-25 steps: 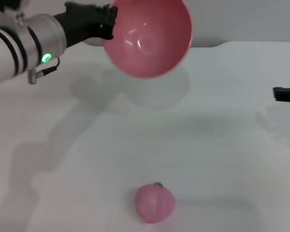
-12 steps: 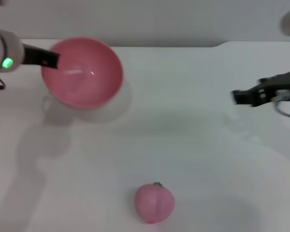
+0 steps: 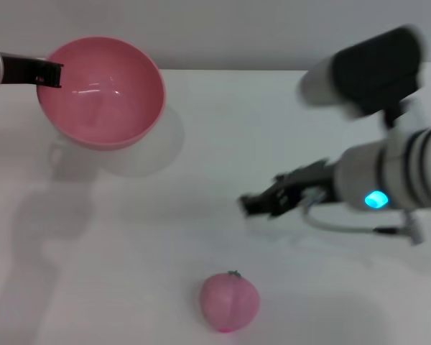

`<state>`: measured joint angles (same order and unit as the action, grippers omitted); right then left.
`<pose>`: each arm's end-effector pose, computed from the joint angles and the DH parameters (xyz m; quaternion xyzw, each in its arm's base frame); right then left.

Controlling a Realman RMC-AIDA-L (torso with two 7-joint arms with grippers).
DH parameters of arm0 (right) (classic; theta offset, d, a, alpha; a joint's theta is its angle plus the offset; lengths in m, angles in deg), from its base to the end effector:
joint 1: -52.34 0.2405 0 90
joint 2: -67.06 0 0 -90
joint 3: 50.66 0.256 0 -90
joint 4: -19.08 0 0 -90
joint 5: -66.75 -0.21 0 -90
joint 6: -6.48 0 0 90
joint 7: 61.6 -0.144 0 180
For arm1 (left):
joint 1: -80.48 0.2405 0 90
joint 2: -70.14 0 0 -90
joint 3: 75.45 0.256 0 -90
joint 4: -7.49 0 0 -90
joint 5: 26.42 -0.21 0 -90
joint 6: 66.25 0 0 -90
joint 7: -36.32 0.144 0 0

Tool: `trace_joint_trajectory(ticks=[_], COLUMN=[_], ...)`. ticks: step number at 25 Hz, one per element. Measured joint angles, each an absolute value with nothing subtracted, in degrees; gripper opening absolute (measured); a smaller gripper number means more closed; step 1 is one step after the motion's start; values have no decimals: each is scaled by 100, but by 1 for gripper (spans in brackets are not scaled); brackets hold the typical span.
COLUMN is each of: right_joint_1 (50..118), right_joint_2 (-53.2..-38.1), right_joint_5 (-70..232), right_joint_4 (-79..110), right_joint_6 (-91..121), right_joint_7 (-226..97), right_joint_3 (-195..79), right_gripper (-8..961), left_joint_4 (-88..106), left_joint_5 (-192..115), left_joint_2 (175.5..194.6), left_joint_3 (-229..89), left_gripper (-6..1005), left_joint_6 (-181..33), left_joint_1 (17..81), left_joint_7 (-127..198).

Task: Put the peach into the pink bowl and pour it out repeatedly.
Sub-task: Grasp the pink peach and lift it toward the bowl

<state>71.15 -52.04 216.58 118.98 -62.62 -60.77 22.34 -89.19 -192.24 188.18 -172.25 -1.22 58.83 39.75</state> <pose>0.1230 0.3013 -0.0452 -0.8921 0.3762 -0.0225 0.2493 -0.1828 0.3797 0.0775 -0.7760 -0.4018 0.0097 0.4860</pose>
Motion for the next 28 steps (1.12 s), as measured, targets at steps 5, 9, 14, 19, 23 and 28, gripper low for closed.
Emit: trace_joint_trajectory(ticks=[5, 9, 14, 19, 23, 28], right_joint_1=[7413, 7474, 7451, 7420, 7365, 7341], right_joint_2=[-5208, -5210, -5211, -5210, -5206, -5198], right_joint_5=[21508, 21505, 21455, 21338, 21335, 21335], right_joint_4=[11485, 11399, 11396, 11434, 11454, 11425], right_joint_6=[-5971, -5918, -5947, -6013, -6121, -6184], right_joint_7=[-6402, -6553, -6741, -6858, -6886, -6922], right_joint_3=[1581, 1306, 1053, 862, 822, 806], right_gripper=[675, 675, 675, 675, 675, 675], left_joint_4=[-8821, -8814, -8813, -8814, -8814, -8813], left_joint_5=[-19213, -19208, -19205, -19202, -19200, -19200], left_joint_2=[18818, 18818, 18818, 18818, 18818, 18818], left_joint_3=[-17186, -17186, -17188, -17190, -17193, -17195], left_gripper=[44, 44, 44, 44, 44, 44], left_joint_6=[-247, -279, -280, -281, -284, -288], left_joint_1=[5856, 5853, 5851, 5845, 5831, 5831], left_joint_7=[4014, 4036, 4049, 4060, 4076, 4085])
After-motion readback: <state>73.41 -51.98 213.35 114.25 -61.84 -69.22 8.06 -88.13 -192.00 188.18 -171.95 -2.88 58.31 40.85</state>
